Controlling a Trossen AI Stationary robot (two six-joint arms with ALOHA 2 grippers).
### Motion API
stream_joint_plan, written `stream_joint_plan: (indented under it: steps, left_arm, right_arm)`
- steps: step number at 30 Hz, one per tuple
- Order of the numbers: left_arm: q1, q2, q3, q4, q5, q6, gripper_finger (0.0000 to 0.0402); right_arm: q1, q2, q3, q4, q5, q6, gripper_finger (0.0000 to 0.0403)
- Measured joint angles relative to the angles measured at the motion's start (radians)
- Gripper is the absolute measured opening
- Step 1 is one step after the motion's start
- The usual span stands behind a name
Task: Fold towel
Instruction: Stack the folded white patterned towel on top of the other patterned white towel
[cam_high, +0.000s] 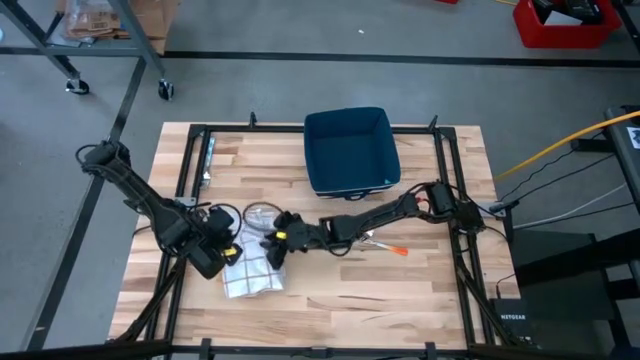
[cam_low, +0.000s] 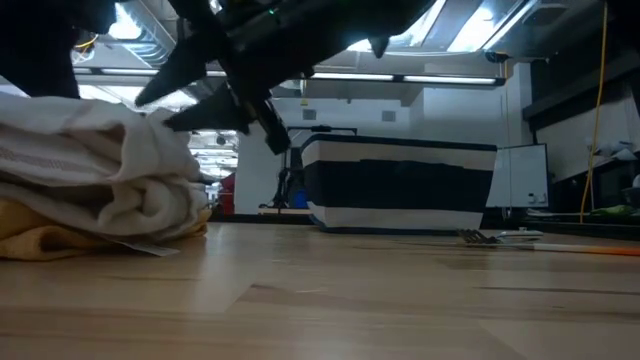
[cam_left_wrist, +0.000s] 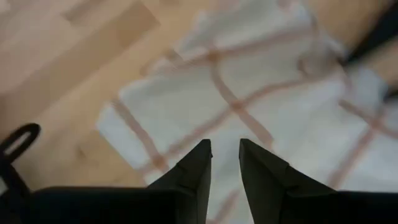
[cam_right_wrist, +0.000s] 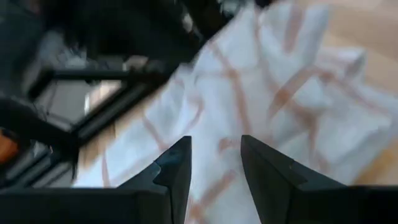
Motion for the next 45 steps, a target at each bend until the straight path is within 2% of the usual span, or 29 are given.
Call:
stream_joint_plan:
  steps: [7,15,17,26,35,45]
  left_arm:
    - [0.061,0.002,-0.038,0.004,-0.012,0.009,0.0076]
    - [0.134,0.003,-0.122,0.014,-0.012,-0.031,0.0076]
    - [0.151,0.003,-0.145,0.024,-0.013,-0.043,0.0076]
    - [0.205,0.003,-0.224,0.143,-0.014,-0.045,0.0076]
    - [0.205,-0.003,-0.194,0.123,0.009,-0.034,0.0076]
    - [0.199,-0.118,-0.025,0.056,0.012,0.208,0.0076]
  right_arm:
    - [0.047,0.0,0.0,-0.127,0.079,-0.001,0.0143]
    - [0.056,0.0,0.0,-0.13,0.063,-0.001,0.0143]
    - [0.056,0.0,0.0,-0.132,0.029,-0.001,0.0143]
    - [0.056,0.043,0.001,-0.216,-0.003,-0.003,0.0143]
    - [0.054,0.039,0.0,-0.231,-0.003,-0.002,0.0143]
    - [0.032,-0.13,0.0,-0.316,0.043,-0.044,0.0143]
